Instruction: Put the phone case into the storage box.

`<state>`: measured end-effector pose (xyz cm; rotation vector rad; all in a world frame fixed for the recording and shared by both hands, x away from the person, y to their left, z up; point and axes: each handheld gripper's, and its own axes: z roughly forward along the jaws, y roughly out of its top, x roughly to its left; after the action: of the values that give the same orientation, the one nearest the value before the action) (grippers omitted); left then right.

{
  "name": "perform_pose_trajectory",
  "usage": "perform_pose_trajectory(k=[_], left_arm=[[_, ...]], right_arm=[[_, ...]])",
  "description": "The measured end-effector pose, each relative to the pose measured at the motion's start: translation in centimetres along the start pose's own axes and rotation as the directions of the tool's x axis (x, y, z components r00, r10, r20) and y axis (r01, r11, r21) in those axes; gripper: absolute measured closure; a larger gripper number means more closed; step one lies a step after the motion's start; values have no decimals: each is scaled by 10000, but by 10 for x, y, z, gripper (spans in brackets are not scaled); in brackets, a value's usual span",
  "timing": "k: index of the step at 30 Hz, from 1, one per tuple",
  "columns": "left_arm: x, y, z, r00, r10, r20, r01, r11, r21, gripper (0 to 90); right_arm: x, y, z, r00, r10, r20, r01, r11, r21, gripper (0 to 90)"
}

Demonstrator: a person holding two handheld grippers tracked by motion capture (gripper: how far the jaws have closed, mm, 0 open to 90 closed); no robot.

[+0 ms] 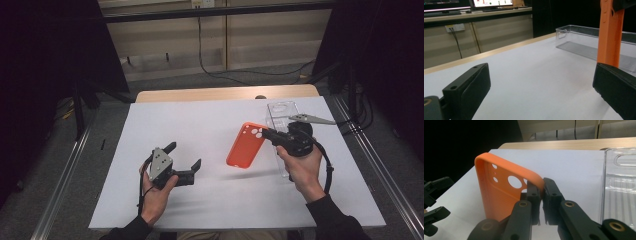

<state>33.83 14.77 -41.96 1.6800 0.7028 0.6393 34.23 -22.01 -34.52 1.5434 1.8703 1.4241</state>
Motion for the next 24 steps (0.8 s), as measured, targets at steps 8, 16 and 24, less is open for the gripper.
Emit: perform_pose_trajectory(k=[8,16,24], left_arm=[[8,-2,-10,9997,-36,-238,34,10000,-88,13],[15,-4,-20,9989,-193,-416,189,9998,-113,19],[23,-7,-30,9976,-299,-618,290,9995,-156,20]], right_arm=[[-3,3,-4,9999,-72,81,74,9998,-210,838],[-7,5,-7,9998,-96,150,101,9994,-329,838],[-9,8,-8,9996,-194,213,204,9986,-485,838]])
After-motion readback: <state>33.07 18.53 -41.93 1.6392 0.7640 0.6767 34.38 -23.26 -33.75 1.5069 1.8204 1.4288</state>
